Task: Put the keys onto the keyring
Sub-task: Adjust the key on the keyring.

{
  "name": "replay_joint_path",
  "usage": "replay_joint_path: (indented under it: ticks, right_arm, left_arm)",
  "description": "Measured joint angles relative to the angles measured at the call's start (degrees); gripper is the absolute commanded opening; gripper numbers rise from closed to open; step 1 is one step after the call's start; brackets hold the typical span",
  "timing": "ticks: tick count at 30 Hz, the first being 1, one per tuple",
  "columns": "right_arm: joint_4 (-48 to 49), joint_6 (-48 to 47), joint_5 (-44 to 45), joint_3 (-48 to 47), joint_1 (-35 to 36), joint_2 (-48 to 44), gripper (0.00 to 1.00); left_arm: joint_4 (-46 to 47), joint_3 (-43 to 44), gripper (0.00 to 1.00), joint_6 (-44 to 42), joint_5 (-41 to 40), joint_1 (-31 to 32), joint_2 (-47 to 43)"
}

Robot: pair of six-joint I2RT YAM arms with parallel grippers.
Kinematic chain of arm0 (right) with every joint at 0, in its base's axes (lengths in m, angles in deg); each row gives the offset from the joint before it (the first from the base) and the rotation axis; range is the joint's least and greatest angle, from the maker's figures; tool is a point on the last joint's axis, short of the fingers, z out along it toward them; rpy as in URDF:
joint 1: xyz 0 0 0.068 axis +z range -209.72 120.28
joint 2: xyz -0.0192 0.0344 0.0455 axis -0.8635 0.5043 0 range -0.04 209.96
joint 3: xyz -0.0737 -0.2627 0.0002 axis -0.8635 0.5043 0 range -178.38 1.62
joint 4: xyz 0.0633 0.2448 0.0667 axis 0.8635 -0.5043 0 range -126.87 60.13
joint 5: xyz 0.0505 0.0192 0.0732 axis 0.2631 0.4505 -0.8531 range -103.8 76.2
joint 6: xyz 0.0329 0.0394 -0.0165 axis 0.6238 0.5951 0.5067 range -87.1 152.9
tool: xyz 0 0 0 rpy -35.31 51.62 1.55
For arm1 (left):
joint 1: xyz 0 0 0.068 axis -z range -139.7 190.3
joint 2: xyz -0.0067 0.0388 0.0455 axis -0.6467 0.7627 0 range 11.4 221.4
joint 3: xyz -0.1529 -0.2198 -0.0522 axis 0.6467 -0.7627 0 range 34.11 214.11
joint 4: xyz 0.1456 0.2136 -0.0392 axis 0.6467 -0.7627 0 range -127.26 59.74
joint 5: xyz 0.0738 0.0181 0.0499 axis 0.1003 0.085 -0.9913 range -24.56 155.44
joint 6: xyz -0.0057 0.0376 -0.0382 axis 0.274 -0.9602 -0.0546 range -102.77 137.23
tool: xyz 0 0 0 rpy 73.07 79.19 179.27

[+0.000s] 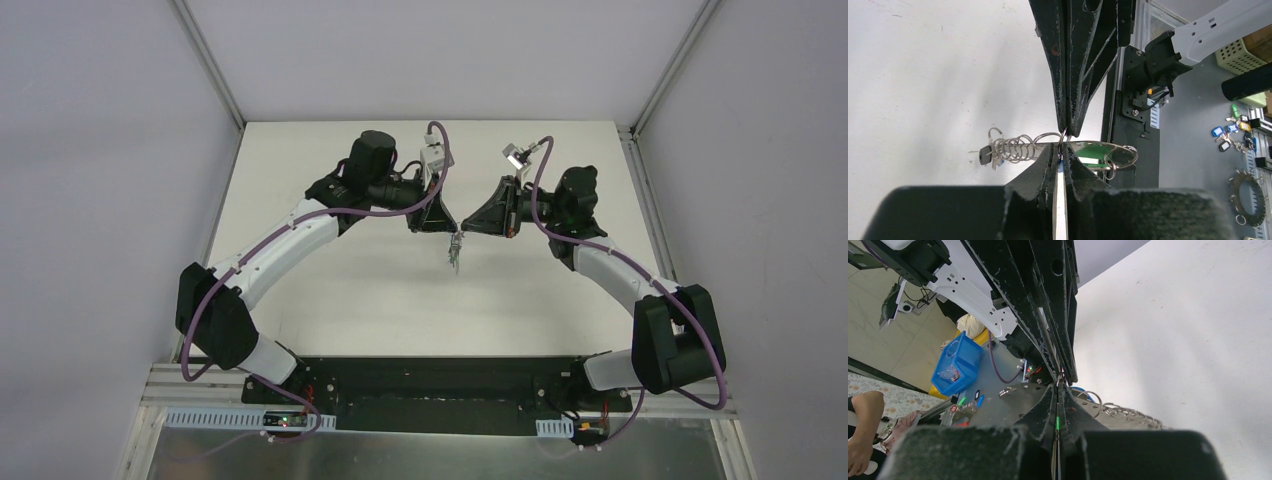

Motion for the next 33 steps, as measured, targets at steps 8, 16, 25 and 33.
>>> replay_joint_path:
  ticks: [8,16,25,33]
  right_arm:
    - [0.02,0.09,-0.42,0.0,-0.02,0.0,0.0]
    - [0.09,0.2,-0.48,0.0,-0.07,0.02,0.0]
    - [-0.57,-1.68,-0.44,0.0,-0.39,0.09,0.0]
    - [-10.14,-11.87,0.28,-0.2,0.0,-0.92,0.17]
  left_arm:
    - [0.59,0.07,0.11,1.79,1.42,-0.37,1.16]
    - [1.46,0.07,0.0,3.37,2.49,-0.37,1.92]
    - [-0.85,1.03,0.0,3.06,2.84,-0.37,1.92]
    - [-23.04,15.21,0.0,-6.67,-1.03,0.55,7.1]
